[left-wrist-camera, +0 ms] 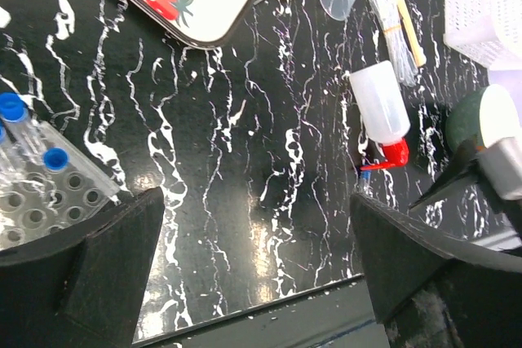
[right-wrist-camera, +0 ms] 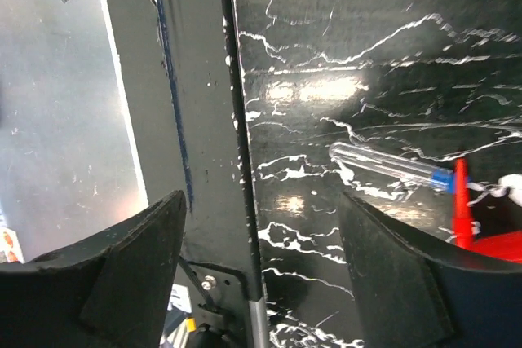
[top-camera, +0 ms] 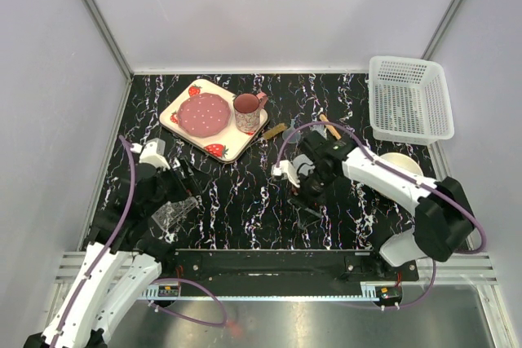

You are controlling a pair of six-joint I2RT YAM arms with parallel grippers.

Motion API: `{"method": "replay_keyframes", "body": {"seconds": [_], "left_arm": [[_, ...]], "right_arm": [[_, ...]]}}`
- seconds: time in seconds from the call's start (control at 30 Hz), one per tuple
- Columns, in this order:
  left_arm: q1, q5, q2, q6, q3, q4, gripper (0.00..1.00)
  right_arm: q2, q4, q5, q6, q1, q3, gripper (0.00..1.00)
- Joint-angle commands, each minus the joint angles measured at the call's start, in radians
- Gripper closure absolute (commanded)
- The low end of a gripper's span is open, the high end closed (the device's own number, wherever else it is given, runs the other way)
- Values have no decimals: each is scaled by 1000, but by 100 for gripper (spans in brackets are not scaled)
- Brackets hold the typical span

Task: Organize the chemistry lab equipment

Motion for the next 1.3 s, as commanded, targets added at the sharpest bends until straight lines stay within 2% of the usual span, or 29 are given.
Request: {"method": "replay_keyframes", "body": {"seconds": [0.0,0.27,0.4,0.6,0.73,0.93,1.0,1.27], "left_arm": [[5,105,-4,-74,-46,145,1],[5,116,2,-78,-57,150,1],[4,111,-6,-77,-60,139,1],[4,100,-9,-75,-54,132,1],[4,82,-21,-66,-41,112,1],[4,71,-29,-60,-32,93,1],[4,71,-27,-58,-32,89,1],[5,61,-36,-58,-29,72,1]], "right_arm": [[60,11,139,128,86,-16,23],[206,18,251,203,114,1,35],[252,24,285,225,115,5,34],[330,41,337,265,117,58,29],[369,47,355,280,115,103,22],[413,57,409,311,115,156,20],[432,65,426,321,115,168,14],[471,97,473,357,115,229,14]]}}
